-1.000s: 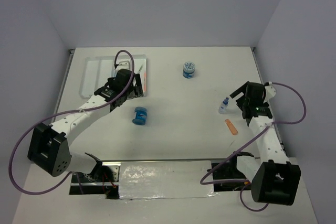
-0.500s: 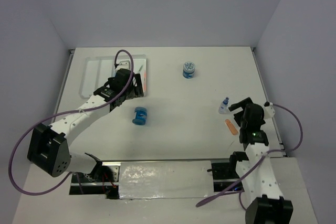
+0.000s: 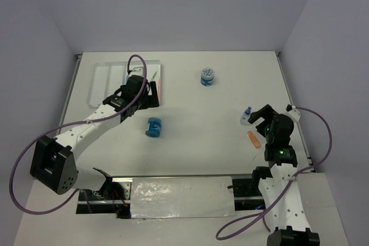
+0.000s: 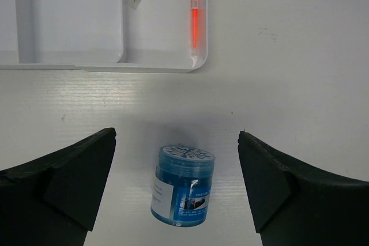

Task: Sort the stationery into containers
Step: Pick up the pen from the center of the board.

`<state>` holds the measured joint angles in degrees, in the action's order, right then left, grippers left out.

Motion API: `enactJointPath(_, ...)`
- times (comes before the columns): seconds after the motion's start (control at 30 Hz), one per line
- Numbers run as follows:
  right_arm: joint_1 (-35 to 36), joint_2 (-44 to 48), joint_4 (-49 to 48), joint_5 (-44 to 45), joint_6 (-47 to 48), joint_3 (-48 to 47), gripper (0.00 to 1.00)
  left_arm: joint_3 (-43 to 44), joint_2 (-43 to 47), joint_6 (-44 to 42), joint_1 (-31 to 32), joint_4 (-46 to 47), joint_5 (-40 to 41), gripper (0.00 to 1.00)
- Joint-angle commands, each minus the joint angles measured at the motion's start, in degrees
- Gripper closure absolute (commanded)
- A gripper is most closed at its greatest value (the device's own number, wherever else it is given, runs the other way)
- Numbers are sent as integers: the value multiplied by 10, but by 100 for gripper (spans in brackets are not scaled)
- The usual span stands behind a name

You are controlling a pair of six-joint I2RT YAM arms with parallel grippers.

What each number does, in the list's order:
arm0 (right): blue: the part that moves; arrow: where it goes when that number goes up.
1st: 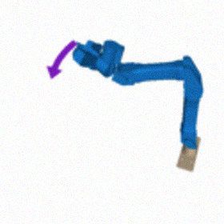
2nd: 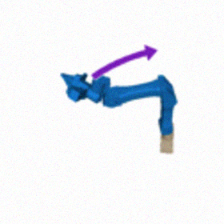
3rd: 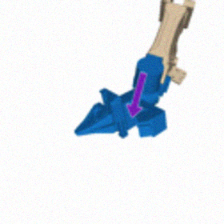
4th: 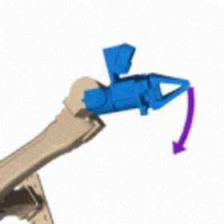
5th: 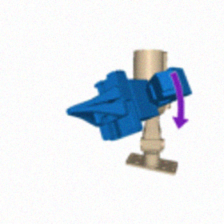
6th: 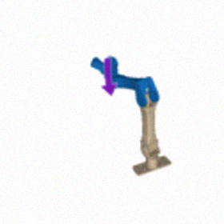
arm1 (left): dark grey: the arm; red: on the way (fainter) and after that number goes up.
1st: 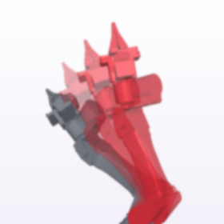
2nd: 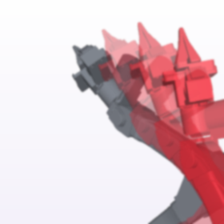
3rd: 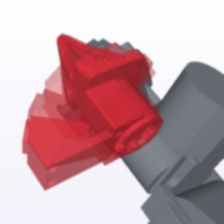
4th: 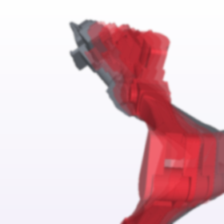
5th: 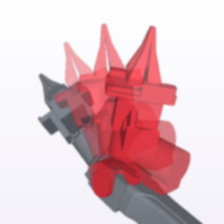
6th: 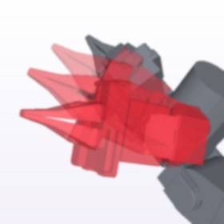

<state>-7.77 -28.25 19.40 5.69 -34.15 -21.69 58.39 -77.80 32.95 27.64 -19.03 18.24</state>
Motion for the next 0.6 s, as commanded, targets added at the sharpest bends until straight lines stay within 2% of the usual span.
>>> enactJointPath(0.0, -1, -16, 30, -44, 69, -38, 0, 13, 0, -13, 0, 14, -5, 1)
enactJointPath(0.3, -1, 15, 68, -20, 18, -26, 0, 12, -6, -13, 0, 22, -23, 1)
enactJointPath(0.47, 1, -22, 107, -25, -21, -20, 1, 15, 5, -14, 0, 11, -15, 1)
enactJointPath(0.57, 21, 48, 95, -18, -28, -3, 0, 9, 16, -12, 2, 29, -37, 1)
